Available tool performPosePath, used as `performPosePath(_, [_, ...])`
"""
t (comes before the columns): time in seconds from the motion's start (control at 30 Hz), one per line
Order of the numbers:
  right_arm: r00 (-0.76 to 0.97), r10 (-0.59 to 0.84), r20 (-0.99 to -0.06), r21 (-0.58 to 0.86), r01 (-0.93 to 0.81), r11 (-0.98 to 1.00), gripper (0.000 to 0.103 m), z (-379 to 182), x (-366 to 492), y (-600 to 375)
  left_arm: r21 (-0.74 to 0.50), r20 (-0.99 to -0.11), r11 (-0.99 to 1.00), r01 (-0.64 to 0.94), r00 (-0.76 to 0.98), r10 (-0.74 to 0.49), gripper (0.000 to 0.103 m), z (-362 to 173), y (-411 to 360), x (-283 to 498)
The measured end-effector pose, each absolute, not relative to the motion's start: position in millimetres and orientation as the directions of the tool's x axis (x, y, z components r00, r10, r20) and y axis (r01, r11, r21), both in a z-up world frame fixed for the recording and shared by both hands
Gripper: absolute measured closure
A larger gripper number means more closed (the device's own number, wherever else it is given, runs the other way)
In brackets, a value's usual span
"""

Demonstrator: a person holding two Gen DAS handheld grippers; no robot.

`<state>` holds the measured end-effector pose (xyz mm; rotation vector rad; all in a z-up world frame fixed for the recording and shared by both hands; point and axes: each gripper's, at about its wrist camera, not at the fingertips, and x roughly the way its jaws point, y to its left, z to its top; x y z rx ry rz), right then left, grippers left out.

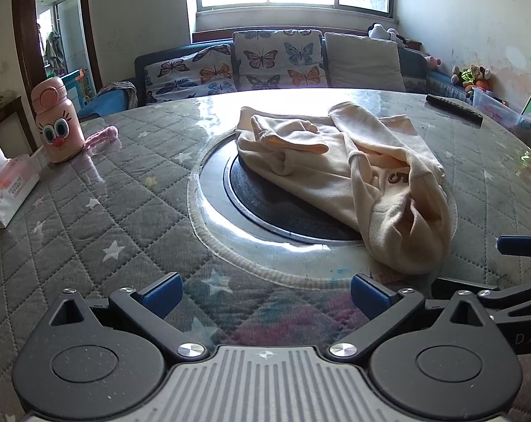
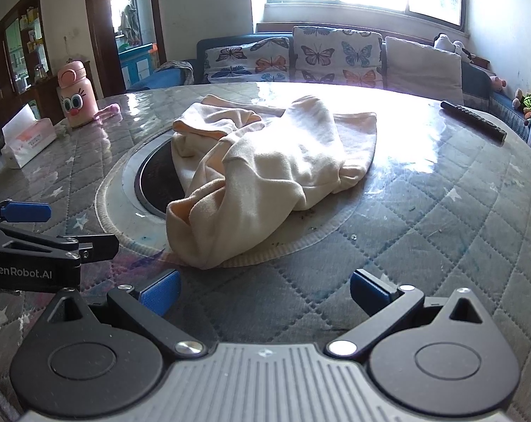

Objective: Fold clothes
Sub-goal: 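Move both grippers toward the crumpled cream shirt, then grasp the shirt edge with the left gripper while the right gripper grasps another edge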

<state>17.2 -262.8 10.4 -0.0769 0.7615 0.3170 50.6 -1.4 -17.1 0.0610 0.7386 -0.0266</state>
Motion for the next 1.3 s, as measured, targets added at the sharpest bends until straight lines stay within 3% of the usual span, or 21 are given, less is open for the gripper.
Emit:
performPosePath(0.53, [0.713,0.274,-0.645,0.058,-0.313,0.948,0.0,39,58,-269,0.049,-0.616,0.991,0.125,0.785,-0.068,0.001,9,-10,94])
performPosePath(0.63, [0.719,0.286,-0.633,0.059,-0.323,0.944,0.002,45,71,-265,0.013,-0.608,0.99,0.143,0.786,-0.106,0.011,15,-9,106])
performPosePath(0.8, [0.705,0.329,-0.628,0.089,-0.355,0.931,0.017,44,85,-256,-0.027,-0.599,0.984,0.174,0.786,-0.155,0.033,22,-11,127])
performPosePath(0.83, [0.705,0.328,-0.629,0.084,-0.358,0.93,0.023,43,86,-255,-0.038,-0.6,0.982,0.184,0.782,-0.17,0.037,23,-12,132])
performPosePath(0.97, [0.696,0.328,-0.639,0.088,-0.358,0.93,0.049,37,93,-254,-0.089,-0.612,0.969,0.23,0.755,-0.235,0.041,22,-20,149])
performPosePath(1.2, [0.708,0.33,-0.625,0.116,-0.333,0.936,0.08,41,88,-273,-0.13,-0.646,0.947,0.292,0.7,-0.304,0.042,10,-41,173])
performPosePath(1.3, [0.71,0.333,-0.62,0.128,-0.328,0.936,0.09,41,85,-280,-0.176,-0.668,0.936,0.305,0.662,-0.341,0.059,2,-43,183])
